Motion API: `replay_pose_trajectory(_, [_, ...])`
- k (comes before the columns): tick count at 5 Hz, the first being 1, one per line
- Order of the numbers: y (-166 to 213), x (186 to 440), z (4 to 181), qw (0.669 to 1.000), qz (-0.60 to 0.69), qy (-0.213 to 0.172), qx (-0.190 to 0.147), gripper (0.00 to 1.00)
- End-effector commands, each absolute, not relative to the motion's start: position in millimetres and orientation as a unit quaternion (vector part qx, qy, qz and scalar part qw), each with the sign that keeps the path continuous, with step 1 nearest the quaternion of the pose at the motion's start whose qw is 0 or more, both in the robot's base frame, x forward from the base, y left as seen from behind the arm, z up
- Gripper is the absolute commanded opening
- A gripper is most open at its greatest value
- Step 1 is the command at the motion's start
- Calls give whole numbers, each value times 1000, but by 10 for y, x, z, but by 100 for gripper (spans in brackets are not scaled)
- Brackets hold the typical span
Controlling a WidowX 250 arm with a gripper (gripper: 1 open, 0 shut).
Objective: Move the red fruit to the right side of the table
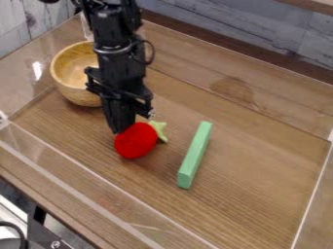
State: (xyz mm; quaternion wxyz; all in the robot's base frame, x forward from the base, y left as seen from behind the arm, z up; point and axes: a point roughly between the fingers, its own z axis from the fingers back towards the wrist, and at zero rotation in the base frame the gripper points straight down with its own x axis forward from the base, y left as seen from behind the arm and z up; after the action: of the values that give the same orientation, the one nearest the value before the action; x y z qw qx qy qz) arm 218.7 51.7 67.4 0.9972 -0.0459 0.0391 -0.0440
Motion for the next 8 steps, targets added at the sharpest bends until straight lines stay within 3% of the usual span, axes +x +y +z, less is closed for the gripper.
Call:
replay_pose_trajectory(1, [619, 2286, 788, 999, -22, 11, -39, 0])
replay_pose_trajectory(2, [686, 2311, 696, 999, -1, 17, -38, 0])
replay_pose_trajectory(3, [729, 2322, 719, 999, 16, 19, -39, 0])
replay_pose_trajectory(4, [808, 2322, 671, 998, 34, 26, -37, 100])
replay_pose_trajectory(5, [866, 2336, 622, 997, 52, 32, -36, 100])
replay_pose_trajectory(6, [909, 2324, 530, 997, 49, 39, -35, 0])
replay_pose_trajectory(7, [960, 2309, 466, 997, 46, 44, -34, 0])
replay_pose_trajectory(8, [922, 2335, 364, 996, 60, 49, -33, 100])
